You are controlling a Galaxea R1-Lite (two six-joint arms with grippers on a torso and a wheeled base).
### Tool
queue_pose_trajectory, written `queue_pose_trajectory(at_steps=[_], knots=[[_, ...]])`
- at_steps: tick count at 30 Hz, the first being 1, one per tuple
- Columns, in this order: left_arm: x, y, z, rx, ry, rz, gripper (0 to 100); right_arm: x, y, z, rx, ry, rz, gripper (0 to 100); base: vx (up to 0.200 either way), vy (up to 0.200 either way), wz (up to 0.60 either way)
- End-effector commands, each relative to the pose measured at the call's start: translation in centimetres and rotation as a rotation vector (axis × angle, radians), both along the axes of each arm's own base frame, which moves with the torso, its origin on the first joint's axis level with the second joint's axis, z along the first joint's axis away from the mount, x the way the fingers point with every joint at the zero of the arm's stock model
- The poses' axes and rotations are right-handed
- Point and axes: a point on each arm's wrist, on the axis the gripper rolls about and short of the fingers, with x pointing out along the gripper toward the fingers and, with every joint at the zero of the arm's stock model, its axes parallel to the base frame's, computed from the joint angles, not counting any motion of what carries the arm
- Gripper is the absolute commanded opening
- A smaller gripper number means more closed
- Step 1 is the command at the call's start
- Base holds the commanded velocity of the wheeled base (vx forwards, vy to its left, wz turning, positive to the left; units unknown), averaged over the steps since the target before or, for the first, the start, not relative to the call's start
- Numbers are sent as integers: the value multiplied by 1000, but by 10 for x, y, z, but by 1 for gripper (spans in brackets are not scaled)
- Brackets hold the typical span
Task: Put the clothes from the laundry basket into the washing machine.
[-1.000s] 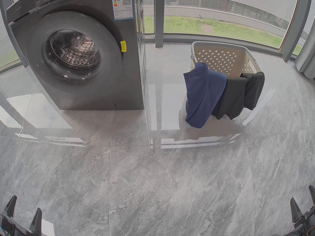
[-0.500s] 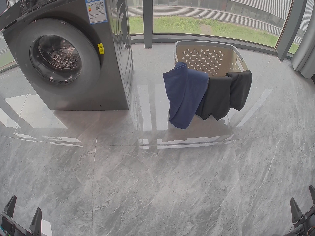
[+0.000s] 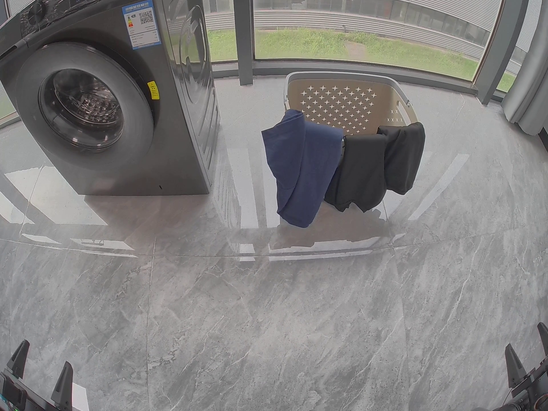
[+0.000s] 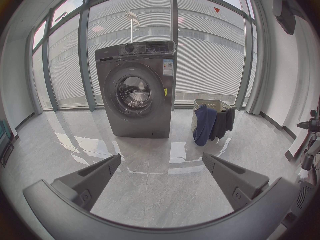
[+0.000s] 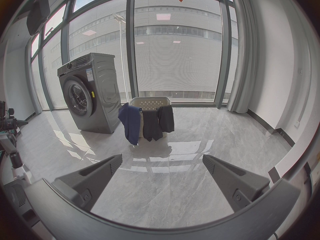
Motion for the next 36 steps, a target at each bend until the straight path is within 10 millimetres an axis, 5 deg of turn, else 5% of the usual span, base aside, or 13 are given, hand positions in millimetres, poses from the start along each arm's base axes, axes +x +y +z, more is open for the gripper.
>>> queue_pose_trajectory(at_steps=[1, 7, 19, 36], knots=[[0, 0, -5, -1, 2, 1, 100, 0, 0, -5, -1, 0, 2, 100, 0, -200, 0], [0, 0, -5, -1, 2, 1, 100, 0, 0, -5, -1, 0, 2, 100, 0, -200, 0], [0, 0, -5, -3, 2, 0, 100, 0, 0, -5, 1, 0, 2, 100, 0, 0, 0], [0, 0, -5, -3, 2, 0, 100, 0, 0, -5, 1, 0, 2, 100, 141, 0, 0]])
